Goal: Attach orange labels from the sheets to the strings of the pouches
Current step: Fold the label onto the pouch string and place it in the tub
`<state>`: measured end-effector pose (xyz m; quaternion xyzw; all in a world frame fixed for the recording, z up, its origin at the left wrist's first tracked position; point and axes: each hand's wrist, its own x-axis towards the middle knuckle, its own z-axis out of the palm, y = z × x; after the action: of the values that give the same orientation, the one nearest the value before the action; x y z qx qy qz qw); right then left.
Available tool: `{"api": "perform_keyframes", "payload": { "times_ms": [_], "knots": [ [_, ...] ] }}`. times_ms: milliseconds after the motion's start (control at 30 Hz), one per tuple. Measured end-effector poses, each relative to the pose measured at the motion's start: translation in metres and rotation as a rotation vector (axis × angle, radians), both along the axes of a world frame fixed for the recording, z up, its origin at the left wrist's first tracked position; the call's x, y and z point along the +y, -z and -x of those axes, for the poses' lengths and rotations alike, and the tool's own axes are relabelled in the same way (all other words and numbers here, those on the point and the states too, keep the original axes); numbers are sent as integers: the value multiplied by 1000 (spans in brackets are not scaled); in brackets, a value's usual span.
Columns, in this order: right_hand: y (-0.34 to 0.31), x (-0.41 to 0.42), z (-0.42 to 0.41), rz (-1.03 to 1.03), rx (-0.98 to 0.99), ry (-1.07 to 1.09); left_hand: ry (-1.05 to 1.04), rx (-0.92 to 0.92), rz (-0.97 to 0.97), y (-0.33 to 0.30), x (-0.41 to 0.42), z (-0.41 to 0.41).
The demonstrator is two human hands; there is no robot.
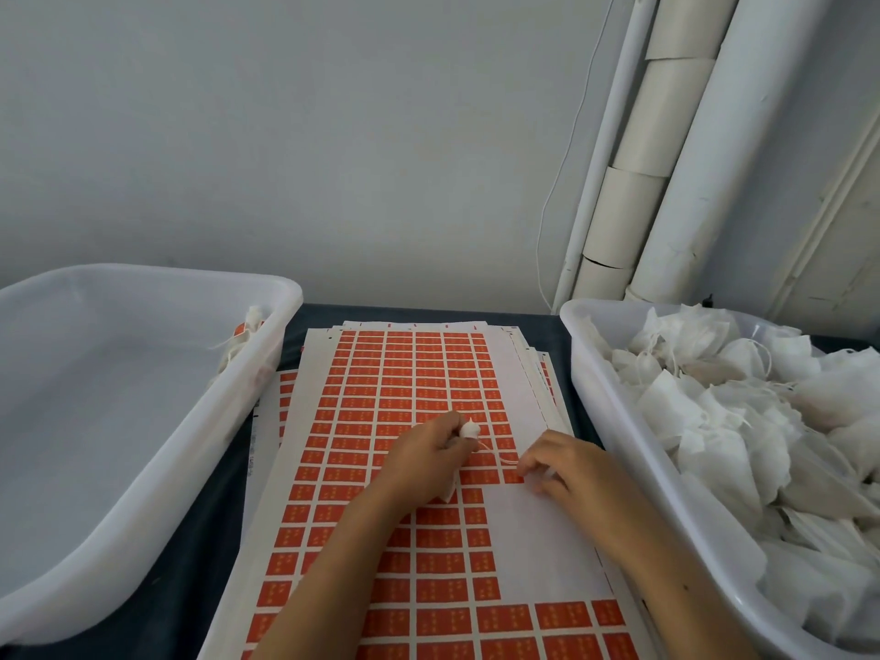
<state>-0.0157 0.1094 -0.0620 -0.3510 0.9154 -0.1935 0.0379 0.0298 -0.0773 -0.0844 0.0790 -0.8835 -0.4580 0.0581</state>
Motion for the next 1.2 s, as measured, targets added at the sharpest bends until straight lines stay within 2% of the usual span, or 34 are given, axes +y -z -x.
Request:
{"api": "perform_keyframes", "payload": {
  "times_ms": [267, 633, 900, 1200],
  "knots": [
    [9, -2, 0, -66, 160, -75, 5, 13, -12, 1, -1, 0],
    [24, -2, 1, -75, 282, -108, -4, -2, -33, 2, -1, 0],
    [30, -7, 6, -41, 258, -57, -6, 7, -46, 3, -1, 0],
    [31, -14, 3, 148, 111, 5, -33, 13, -94, 5, -3, 0]
  ]
}}
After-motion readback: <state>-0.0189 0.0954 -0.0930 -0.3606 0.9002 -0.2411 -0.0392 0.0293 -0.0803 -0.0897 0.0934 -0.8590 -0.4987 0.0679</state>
